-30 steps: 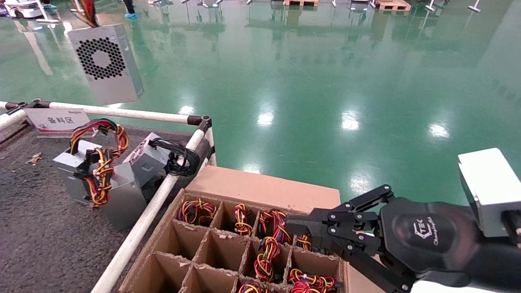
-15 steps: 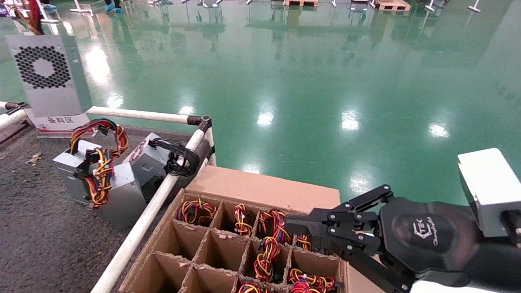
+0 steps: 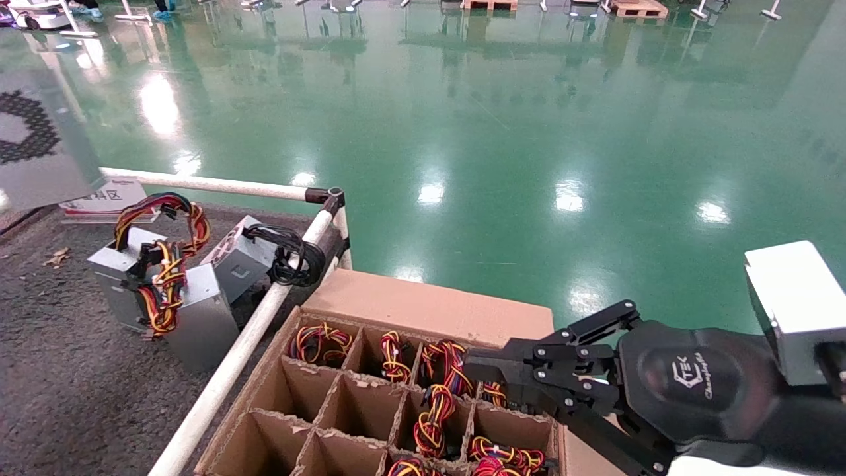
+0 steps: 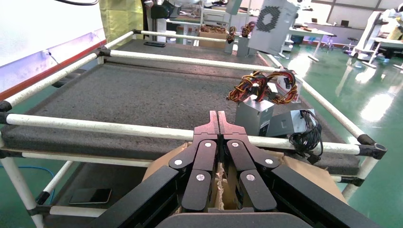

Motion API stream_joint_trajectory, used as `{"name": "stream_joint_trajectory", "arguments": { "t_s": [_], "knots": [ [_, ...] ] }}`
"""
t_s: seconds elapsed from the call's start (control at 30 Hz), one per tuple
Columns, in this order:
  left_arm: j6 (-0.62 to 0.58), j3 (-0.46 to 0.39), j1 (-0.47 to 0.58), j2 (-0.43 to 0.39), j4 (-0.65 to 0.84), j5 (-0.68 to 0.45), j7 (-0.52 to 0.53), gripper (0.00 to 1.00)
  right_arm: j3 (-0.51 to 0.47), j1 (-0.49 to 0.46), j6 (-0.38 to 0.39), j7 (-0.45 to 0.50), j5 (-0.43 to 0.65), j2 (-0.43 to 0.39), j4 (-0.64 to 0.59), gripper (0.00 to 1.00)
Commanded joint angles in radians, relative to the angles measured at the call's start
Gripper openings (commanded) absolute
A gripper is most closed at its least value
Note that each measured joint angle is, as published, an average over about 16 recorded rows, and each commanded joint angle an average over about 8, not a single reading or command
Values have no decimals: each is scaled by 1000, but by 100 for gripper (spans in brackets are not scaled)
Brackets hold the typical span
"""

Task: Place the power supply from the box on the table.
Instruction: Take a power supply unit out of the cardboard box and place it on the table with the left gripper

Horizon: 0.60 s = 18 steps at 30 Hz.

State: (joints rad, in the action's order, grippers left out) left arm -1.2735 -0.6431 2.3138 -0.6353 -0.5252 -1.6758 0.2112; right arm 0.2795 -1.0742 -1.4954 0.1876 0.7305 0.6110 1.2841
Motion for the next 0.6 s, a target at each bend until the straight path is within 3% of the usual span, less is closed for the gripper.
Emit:
{"name": "stream_joint_trajectory", "arguments": {
  "t_s": [0.03,0.6],
  "knots": [
    [-3,-6,7,11,1,-9,2,0,0,0,0,0,0,0,0,0],
    [-21,-66,-24,68,41,-57,33,0,0,0,0,0,0,0,0,0]
  ]
}}
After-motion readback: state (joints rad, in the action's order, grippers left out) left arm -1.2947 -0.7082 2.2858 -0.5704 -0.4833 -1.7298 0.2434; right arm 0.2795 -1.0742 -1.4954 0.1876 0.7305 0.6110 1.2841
